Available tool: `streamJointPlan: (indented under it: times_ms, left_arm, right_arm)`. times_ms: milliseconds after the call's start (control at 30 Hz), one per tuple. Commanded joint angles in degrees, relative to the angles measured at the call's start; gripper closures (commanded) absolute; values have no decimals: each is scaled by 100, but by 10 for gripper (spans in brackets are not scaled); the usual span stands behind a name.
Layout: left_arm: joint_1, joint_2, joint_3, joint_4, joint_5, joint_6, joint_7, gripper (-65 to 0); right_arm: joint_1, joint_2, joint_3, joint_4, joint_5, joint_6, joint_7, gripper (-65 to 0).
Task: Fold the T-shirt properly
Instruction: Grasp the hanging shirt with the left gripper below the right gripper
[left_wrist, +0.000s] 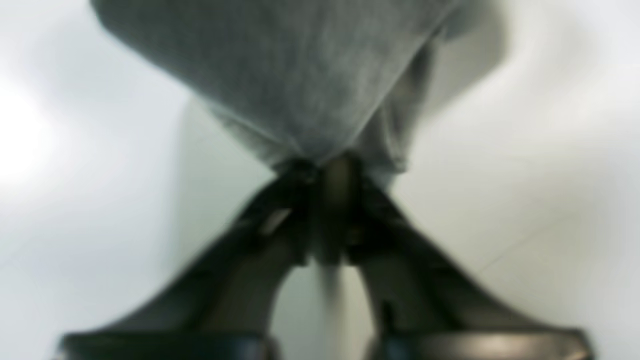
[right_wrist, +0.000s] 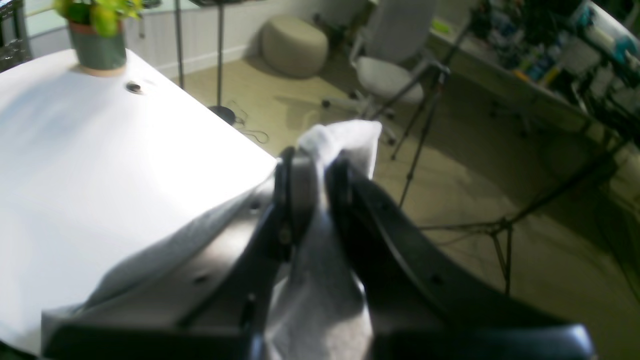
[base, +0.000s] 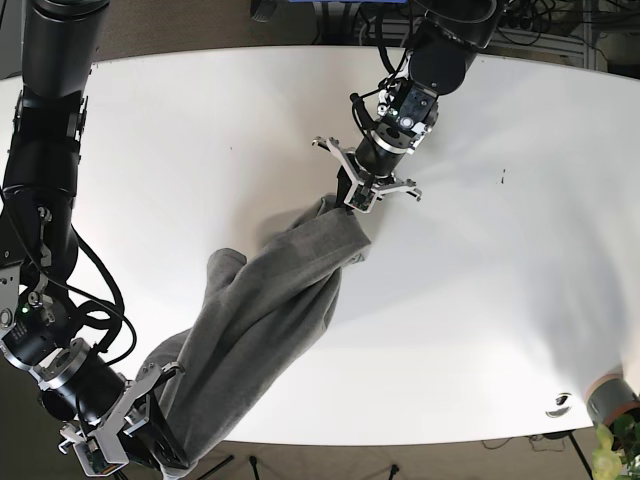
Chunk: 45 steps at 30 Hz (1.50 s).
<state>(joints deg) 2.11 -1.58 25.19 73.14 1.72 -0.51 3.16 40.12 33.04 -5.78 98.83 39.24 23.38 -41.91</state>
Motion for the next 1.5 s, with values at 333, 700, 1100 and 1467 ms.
streamJointPlan:
  times_ms: [333,700,1100,1467]
  left_arm:
    - [-57,-22,-510,637,17,12,14,-4]
    - [356,-373,-581,1701,-9,3,330,-7]
    - [189,-338,-528,1156,9,3,322,-499]
    - [-831,-48,-106,-92,0,12,295,-499]
  right_arm:
    - [221,103,284,-41,36,-39,213,0]
    - [247,208,284,-199,36,-39,213,0]
    - [221,182,266,-199,36,-39,213,0]
    - [221,173,266,-199,36,-39,213,0]
